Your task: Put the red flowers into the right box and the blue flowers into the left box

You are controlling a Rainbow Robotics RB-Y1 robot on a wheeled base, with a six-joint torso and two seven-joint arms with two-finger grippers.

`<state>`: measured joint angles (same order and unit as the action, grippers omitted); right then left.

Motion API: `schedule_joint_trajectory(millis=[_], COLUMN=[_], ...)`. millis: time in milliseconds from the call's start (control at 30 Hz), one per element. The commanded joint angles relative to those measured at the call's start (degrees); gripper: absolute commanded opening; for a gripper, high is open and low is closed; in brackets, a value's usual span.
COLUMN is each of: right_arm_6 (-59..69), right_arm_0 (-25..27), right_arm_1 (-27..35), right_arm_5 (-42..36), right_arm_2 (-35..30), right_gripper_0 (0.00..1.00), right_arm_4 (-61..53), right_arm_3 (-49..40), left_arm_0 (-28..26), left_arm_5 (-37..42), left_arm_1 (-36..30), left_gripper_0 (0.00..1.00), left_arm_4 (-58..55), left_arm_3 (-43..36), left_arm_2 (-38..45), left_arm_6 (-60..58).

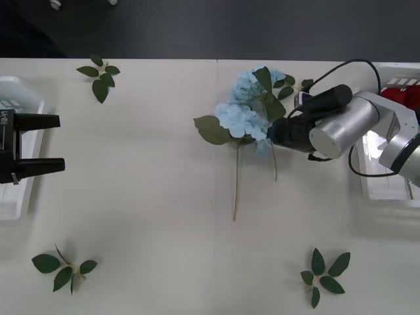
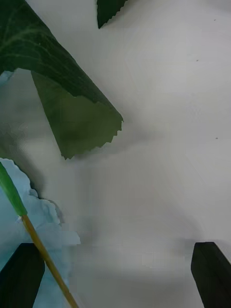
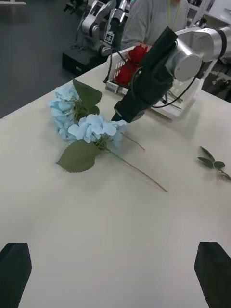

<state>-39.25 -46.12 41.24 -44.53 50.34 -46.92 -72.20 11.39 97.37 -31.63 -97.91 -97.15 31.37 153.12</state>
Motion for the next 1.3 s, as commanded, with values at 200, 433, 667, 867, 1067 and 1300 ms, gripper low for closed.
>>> schedule_joint_trajectory(millis=[200,433,667,867,1067,1300], right_arm_6=[-2.06,-2.23,-2.23,-2.23,-2.23,-2.5], right_arm_0=[-1.25,-1.25,-1.25,-1.25,-1.16,-0.02], right_arm_1=[-1.69,-1.86,-1.6,-1.51,-0.28,3.59], right_arm_5=[2.25,2.25,2.25,2.16,1.55,-4.69], right_arm_2=[2.22,2.31,2.22,0.37,-5.16,-15.8], right_gripper_0=[0.9,0.11,0.0,0.0,0.0,0.0], right_arm_4=[0.25,-0.19,-0.8,-1.15,-2.73,-7.13], right_arm_3=[1.72,1.72,1.72,1.01,-4.09,-15.07], left_arm_0=[-0.49,-0.93,-1.28,-1.37,-1.45,-1.54], left_arm_5=[-0.51,-0.51,-0.51,-0.51,-0.51,-0.51], left_arm_1=[-0.72,-0.72,-0.72,-0.72,-0.72,-0.72], left_gripper_0=[1.0,1.0,1.0,1.0,1.0,1.0], left_arm_4=[-1.41,-2.02,-2.11,-2.28,-2.28,-2.55], left_arm_3=[-2.08,-2.17,-2.7,-2.7,-2.61,-2.61], left_arm_2=[-0.52,-0.78,-0.78,-0.87,-0.96,-0.87], left_arm_6=[1.88,1.88,1.88,1.88,1.88,1.88])
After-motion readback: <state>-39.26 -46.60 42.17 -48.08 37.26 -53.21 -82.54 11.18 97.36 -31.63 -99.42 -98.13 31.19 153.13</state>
